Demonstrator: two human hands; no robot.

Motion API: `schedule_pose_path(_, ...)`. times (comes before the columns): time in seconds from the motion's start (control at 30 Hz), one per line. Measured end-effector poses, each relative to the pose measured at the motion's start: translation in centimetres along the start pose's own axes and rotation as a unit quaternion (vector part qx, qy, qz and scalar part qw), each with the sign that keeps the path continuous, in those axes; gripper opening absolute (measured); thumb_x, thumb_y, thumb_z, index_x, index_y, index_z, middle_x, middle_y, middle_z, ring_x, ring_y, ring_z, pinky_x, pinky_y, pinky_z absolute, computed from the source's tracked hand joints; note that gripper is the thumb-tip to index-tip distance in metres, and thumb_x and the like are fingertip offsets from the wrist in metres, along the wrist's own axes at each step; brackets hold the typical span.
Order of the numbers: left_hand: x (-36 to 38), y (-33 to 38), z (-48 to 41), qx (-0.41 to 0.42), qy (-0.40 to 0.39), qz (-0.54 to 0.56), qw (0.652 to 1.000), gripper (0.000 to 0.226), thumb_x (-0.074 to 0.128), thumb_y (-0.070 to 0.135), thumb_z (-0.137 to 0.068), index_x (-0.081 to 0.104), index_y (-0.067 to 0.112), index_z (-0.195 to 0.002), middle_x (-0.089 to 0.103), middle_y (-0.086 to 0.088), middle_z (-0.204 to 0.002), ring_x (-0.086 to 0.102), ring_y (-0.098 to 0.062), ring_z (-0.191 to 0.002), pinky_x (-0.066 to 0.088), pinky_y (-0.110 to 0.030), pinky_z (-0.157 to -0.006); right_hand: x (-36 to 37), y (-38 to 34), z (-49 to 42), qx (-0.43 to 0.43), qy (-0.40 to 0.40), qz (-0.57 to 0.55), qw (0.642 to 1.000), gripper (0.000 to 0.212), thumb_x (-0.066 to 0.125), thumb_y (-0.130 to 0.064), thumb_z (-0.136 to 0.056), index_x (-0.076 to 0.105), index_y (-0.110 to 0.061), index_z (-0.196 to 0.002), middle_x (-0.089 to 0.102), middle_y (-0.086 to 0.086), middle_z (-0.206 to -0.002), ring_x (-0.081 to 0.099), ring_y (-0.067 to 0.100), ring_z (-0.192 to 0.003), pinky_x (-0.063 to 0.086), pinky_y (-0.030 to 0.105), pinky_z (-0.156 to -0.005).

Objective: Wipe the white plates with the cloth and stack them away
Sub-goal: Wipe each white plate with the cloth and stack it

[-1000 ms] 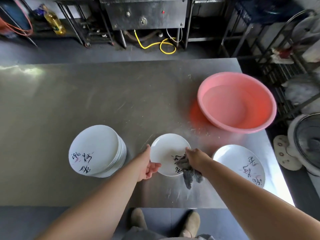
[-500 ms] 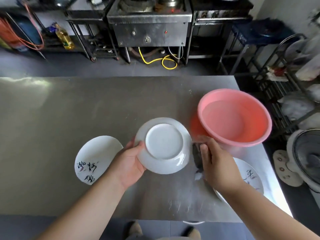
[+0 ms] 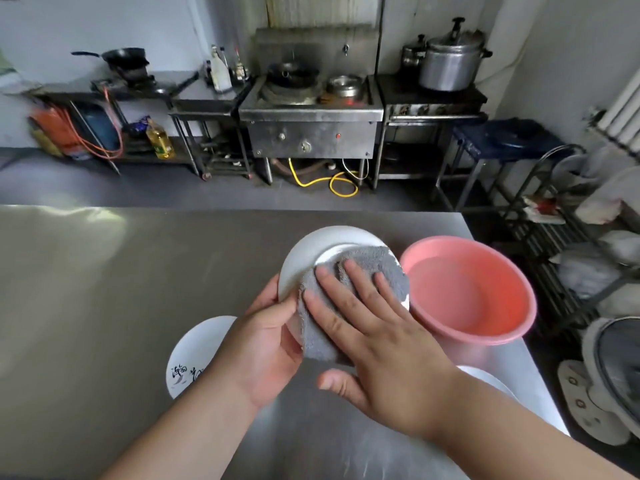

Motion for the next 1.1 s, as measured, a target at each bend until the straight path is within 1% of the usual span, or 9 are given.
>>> schedule_pose_path(0.13, 1.6, 2.0, 0.9, 0.014, -0.028, -0.023, 0.999, 0.043, 0.051, 0.017, -0.105, 0.056, 0.015, -0.148, 0.06, -0.017, -0.147, 0.059, -0.036, -0.135, 0.054, -0.051, -0.103, -2.7, 2.3, -0.5, 0.054, 0.038, -0.022, 0.998, 0.085, 0.028, -0.071, -0.101, 0.023, -0.016, -0.165, 0.013, 0.006, -0.174, 0.003, 0.035, -0.161, 0.023, 0.062, -0.125)
schedule_pose_path(0.27, 2.8, 3.4, 1.3, 0.044, -0.035, 0.004, 0.998, 0.045, 0.046, 0.015, -0.105, 0.054, 0.014, -0.149, 0.06, -0.017, -0.148, 0.059, -0.035, -0.136, 0.051, -0.052, -0.108, -3.7, 2.0, 1.5, 0.107, 0.098, -0.026, 0.989, 0.087, 0.033, -0.069, -0.101, 0.03, -0.008, -0.162, 0.019, 0.012, -0.173, 0.007, 0.041, -0.16, 0.034, 0.063, -0.12)
schedule_pose_path(0.43, 3.9, 2.6, 1.7, 0.04, -0.043, 0.026, 0.998, 0.044, 0.044, 0.014, -0.106, 0.054, 0.011, -0.148, 0.06, -0.021, -0.146, 0.057, -0.037, -0.138, 0.046, -0.054, -0.115, -3.0, -1.9, 2.2, 0.043, 0.09, -0.03, 0.995, 0.094, 0.014, -0.076, -0.098, 0.033, -0.009, -0.161, 0.022, 0.01, -0.172, 0.015, 0.038, -0.16, 0.031, 0.058, -0.123)
schedule_pose_path(0.53, 4.4, 2.1, 2.1, 0.034, -0.061, 0.011, 0.997, 0.042, 0.054, 0.012, -0.1, 0.063, 0.014, -0.141, 0.063, -0.019, -0.144, 0.062, -0.032, -0.133, 0.056, -0.045, -0.104, -4.3, -0.7, 0.3, 0.017, 0.072, -0.003, 0.997, 0.092, 0.015, -0.076, -0.099, 0.026, -0.013, -0.164, 0.015, 0.008, -0.174, 0.007, 0.033, -0.161, 0.023, 0.056, -0.127)
schedule_pose_path(0.7, 5.0, 3.8, 2.2, 0.051, -0.089, -0.012, 0.995, 0.045, 0.048, 0.017, -0.105, 0.054, 0.014, -0.15, 0.057, -0.019, -0.15, 0.057, -0.039, -0.137, 0.056, -0.051, -0.101, -6.3, 4.2, -0.3, 0.124, 0.082, -0.007, 0.989, 0.09, 0.03, -0.072, -0.099, 0.015, -0.013, -0.166, 0.005, 0.01, -0.175, 0.0, 0.035, -0.161, 0.022, 0.059, -0.126)
schedule_pose_path(0.77, 5.1, 4.5, 2.2, 0.057, -0.087, -0.004, 0.995, 0.045, 0.048, 0.017, -0.106, 0.053, 0.014, -0.15, 0.057, -0.018, -0.151, 0.056, -0.038, -0.138, 0.056, -0.05, -0.1, -6.1, 3.8, 0.8, 0.141, 0.108, -0.027, 0.984, 0.087, 0.031, -0.067, -0.102, 0.018, -0.009, -0.165, 0.006, 0.014, -0.174, 0.001, 0.038, -0.161, 0.024, 0.062, -0.124)
schedule_pose_path(0.93, 5.9, 4.4, 2.5, 0.054, -0.097, -0.03, 0.993, 0.042, 0.049, 0.015, -0.104, 0.058, 0.016, -0.146, 0.06, -0.018, -0.148, 0.06, -0.032, -0.136, 0.057, -0.043, -0.1, -6.0, -0.5, 0.4, 0.012, 0.114, 0.003, 0.993, 0.081, 0.016, -0.065, -0.104, 0.029, -0.01, -0.163, 0.018, 0.012, -0.173, 0.009, 0.04, -0.16, 0.027, 0.061, -0.123)
schedule_pose_path(1.03, 7.0, 4.0, 3.1, 0.052, -0.118, -0.075, 0.989, 0.045, 0.052, 0.011, -0.099, 0.062, 0.021, -0.142, 0.067, -0.012, -0.137, 0.07, -0.022, -0.114, 0.059, -0.037, -0.09, -8.9, 0.2, -2.1, -0.02, 0.136, -0.004, 0.991, 0.07, 0.024, -0.056, -0.107, 0.032, -0.013, -0.162, 0.026, 0.01, -0.171, 0.016, 0.038, -0.159, 0.025, 0.06, -0.124)
schedule_pose_path(1.1, 7.5, 4.6, 3.5, 0.071, -0.131, -0.107, 0.983, 0.042, 0.055, 0.012, -0.1, 0.062, 0.018, -0.141, 0.069, -0.015, -0.132, 0.069, -0.024, -0.114, 0.058, -0.039, -0.092, -11.2, 1.4, -3.6, -0.015, 0.164, -0.01, 0.986, 0.062, 0.032, -0.046, -0.108, 0.038, -0.013, -0.16, 0.038, 0.012, -0.164, 0.033, 0.041, -0.151, 0.029, 0.058, -0.121)
Point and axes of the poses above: each hand's wrist, its own z-axis away from the middle knuckle, its own x-axis out of the palm, y = z × x, the point moved 8 cm from there along -z, towards the middle knuckle
